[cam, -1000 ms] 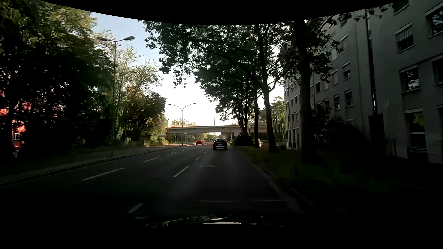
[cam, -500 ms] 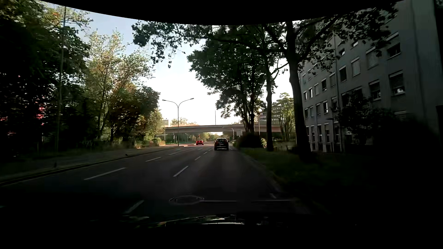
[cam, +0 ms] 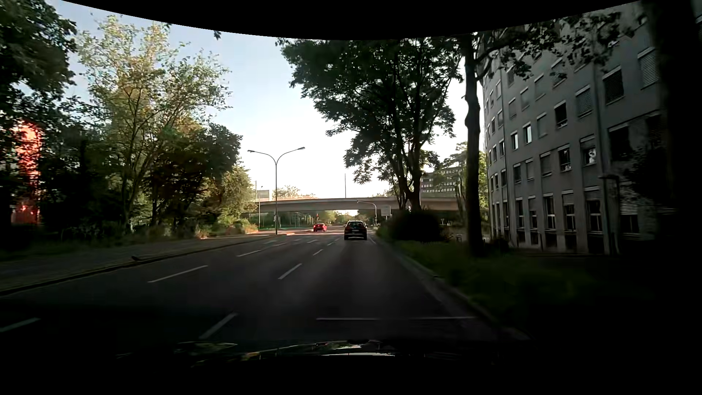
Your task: Follow the waypoints while adhering to traffic rules and regulations
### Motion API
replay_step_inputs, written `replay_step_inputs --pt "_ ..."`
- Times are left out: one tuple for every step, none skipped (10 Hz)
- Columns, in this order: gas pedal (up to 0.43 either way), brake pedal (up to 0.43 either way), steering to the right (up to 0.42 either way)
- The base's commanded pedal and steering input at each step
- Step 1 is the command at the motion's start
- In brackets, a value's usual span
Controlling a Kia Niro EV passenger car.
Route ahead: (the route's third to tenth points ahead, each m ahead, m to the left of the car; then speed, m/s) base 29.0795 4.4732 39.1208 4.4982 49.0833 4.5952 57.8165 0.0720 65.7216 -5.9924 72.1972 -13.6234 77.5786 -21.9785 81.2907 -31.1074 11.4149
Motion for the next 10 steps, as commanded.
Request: replay_step_inputs --pt "0.047 0.0 -0.011" --pt "0.047 0.0 -0.01" --pt "0.047 0.0 -0.009" --pt "0.047 0.0 -0.009" --pt "0.047 0.0 -0.008" --pt "0.028 0.0 -0.006" --pt "0.0 0.0 -0.005" --pt "0.0 0.0 -0.005" --pt "0.0 0.0 -0.005" --pt "0.0 0.0 -0.005"
